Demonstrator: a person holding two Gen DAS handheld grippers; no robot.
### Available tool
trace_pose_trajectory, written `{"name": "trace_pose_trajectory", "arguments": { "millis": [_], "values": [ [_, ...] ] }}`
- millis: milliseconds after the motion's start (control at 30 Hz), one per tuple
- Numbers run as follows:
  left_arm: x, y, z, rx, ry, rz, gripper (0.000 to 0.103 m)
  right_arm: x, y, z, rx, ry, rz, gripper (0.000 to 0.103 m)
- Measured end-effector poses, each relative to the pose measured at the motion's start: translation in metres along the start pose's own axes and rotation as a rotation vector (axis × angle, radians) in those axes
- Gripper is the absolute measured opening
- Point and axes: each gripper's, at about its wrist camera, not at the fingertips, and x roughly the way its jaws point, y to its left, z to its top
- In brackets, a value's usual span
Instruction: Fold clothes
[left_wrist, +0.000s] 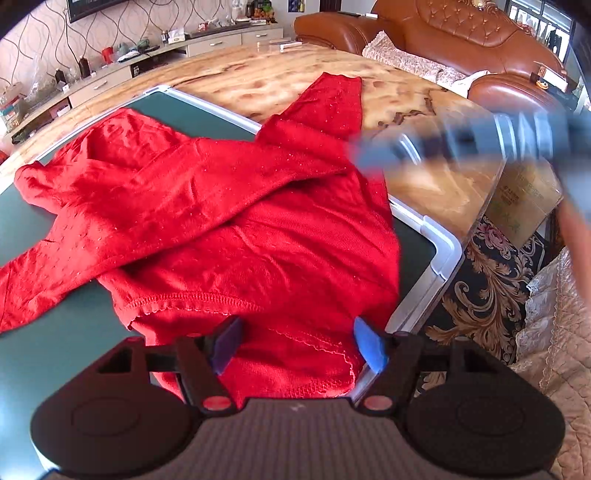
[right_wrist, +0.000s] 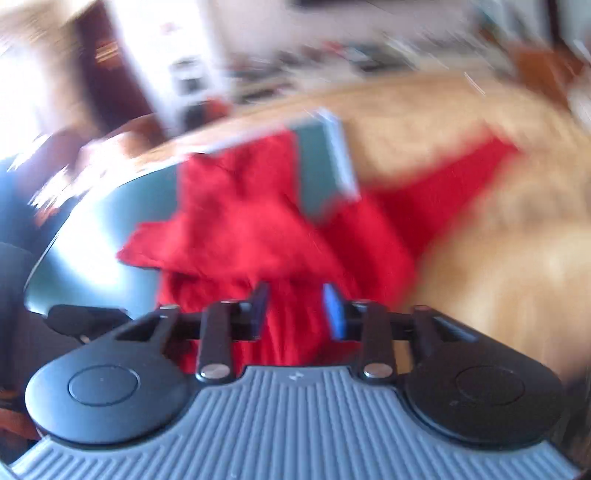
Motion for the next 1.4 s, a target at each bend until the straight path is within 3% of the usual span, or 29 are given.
{"name": "trace_pose_trajectory", "arguments": {
  "millis": [100, 233, 467, 633, 700, 733, 767, 933, 1033, 1167, 1267, 1400],
  "values": [
    [0.0, -0.001, -0.002, 0.001, -0.01, -0.001, 0.073, 0.035, 0.029, 0.049, -0.258, 0.045, 0.187, 0.047],
    [0.0, -0.001, -0.002, -0.002, -0.014, -0.005, 0.073, 0.113, 0.082, 0.096, -0.41, 0.184, 0.475, 0.047],
    [0.0, 0.0, -0.003, 0.001, -0.016, -0.014, 0.074, 0.198, 0.196, 0.088, -0.722, 0.292, 0.611, 0.047],
    [0.001, -0.001, -0.002, 0.005, -0.014, -0.018, 0.075, 0.228, 0.239, 0.067, -0.873, 0.311, 0.577, 0.046],
    [0.001, -0.001, -0.002, 0.007, -0.012, -0.021, 0.076, 0.236, 0.247, 0.064, -0.897, 0.311, 0.538, 0.04],
    [0.001, -0.002, -0.002, 0.01, -0.011, -0.023, 0.076, 0.24, 0.251, 0.062, -0.909, 0.311, 0.519, 0.03],
    [0.002, -0.003, -0.002, 0.014, -0.01, -0.025, 0.077, 0.243, 0.251, 0.061, -0.905, 0.322, 0.508, 0.023],
    [0.004, -0.008, -0.002, 0.034, -0.002, -0.031, 0.084, 0.262, 0.253, 0.052, -0.912, 0.357, 0.457, 0.018],
    [0.005, -0.009, -0.002, 0.029, 0.0, -0.038, 0.085, 0.263, 0.256, 0.052, -0.918, 0.353, 0.422, 0.005],
    [0.006, -0.01, -0.003, 0.028, 0.002, -0.04, 0.088, 0.263, 0.255, 0.055, -0.898, 0.328, 0.36, 0.004],
    [0.007, -0.01, -0.003, 0.028, 0.002, -0.041, 0.088, 0.254, 0.234, 0.07, -0.785, 0.283, 0.35, 0.004],
    [0.007, -0.01, -0.003, 0.029, 0.002, -0.042, 0.088, 0.216, 0.165, 0.109, -0.525, 0.179, 0.331, 0.004]
  ]
}}
